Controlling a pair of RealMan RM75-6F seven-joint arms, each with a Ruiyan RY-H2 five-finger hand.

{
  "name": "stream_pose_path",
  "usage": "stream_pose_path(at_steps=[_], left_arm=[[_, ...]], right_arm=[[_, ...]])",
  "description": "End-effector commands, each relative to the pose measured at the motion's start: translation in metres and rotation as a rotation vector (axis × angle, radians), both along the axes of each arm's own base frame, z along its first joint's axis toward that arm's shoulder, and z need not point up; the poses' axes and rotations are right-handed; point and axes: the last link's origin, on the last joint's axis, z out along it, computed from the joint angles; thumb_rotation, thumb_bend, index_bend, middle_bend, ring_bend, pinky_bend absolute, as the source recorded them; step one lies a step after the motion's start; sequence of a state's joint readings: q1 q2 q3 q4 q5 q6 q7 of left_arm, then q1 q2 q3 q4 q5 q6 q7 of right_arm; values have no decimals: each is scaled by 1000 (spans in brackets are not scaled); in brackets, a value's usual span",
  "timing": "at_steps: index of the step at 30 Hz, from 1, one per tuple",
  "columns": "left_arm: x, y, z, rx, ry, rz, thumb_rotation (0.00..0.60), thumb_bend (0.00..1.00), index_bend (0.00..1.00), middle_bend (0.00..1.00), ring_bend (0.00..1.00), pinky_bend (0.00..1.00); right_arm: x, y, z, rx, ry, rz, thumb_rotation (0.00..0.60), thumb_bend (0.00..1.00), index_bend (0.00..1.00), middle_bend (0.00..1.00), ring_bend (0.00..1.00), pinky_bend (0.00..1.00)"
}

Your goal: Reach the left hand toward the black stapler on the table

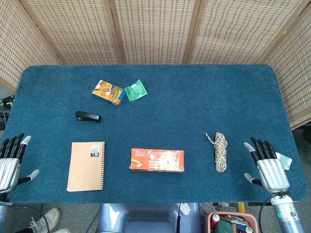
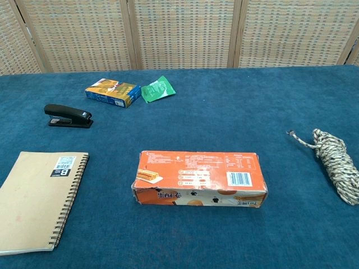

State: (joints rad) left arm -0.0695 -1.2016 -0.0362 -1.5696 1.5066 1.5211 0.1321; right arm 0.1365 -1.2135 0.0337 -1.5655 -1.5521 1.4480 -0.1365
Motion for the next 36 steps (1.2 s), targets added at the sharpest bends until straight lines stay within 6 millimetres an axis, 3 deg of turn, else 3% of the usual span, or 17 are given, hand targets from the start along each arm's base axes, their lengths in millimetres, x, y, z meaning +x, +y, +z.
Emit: stream_pose_path(at_steps=[1,31,36], left_arm=[[0,0,0,-1,0,0,600,142,34,0,0,0],[3,3,-4,-16,1,-5,600,148,35,0,0,0],[8,19,1,-8,-7,-14,600,154,41,0,0,0]], right_arm=[[-1,0,2,-8,-5,-4,600,95,73,0,0,0],[-3,0,0,12,5,-26,600,95,73,0,0,0],[-3,-1,1,10,-1,-28,600,95,73,0,0,0]])
